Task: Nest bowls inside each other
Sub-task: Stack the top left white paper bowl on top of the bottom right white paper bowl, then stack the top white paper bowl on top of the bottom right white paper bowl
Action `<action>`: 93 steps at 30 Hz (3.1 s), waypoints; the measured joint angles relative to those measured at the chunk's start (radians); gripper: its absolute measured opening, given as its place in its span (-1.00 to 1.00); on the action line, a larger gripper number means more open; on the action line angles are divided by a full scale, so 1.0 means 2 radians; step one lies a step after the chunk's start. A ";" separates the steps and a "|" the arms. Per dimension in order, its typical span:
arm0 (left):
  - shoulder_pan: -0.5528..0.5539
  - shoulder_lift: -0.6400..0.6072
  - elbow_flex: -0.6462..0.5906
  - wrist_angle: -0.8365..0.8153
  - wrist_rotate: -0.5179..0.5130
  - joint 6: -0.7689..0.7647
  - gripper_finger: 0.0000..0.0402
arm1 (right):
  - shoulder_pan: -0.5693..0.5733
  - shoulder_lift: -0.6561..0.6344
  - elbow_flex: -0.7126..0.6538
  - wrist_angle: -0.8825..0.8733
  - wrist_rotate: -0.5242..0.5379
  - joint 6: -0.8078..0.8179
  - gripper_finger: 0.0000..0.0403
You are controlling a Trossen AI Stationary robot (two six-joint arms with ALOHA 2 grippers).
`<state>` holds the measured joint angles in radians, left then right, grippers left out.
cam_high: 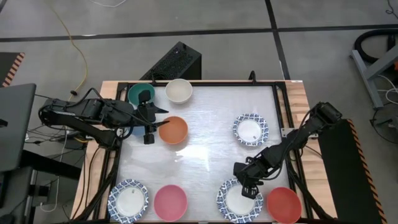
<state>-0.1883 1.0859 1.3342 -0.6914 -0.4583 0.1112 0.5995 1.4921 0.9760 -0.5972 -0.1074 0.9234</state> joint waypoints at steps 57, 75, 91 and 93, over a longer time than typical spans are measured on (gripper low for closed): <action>0.010 0.000 0.000 -0.002 0.001 -0.048 -0.25 | -0.181 -0.209 0.000 -0.165 0.132 0.074 0.12; 0.083 0.000 0.000 -0.044 0.019 -0.141 -0.25 | -0.395 -0.159 0.001 -0.367 0.135 0.086 0.12; 0.105 0.000 0.000 -0.068 0.061 -0.141 -0.25 | -0.515 -0.154 0.000 -0.316 0.175 -0.053 0.12; 0.105 0.000 0.000 -0.068 0.061 -0.141 -0.25 | -0.526 -0.176 0.000 -0.295 0.171 -0.086 0.12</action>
<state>0.0223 1.0866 1.3338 -0.8274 -0.3354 -0.1699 -0.4519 1.1394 0.9768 -1.1868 0.2337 0.7517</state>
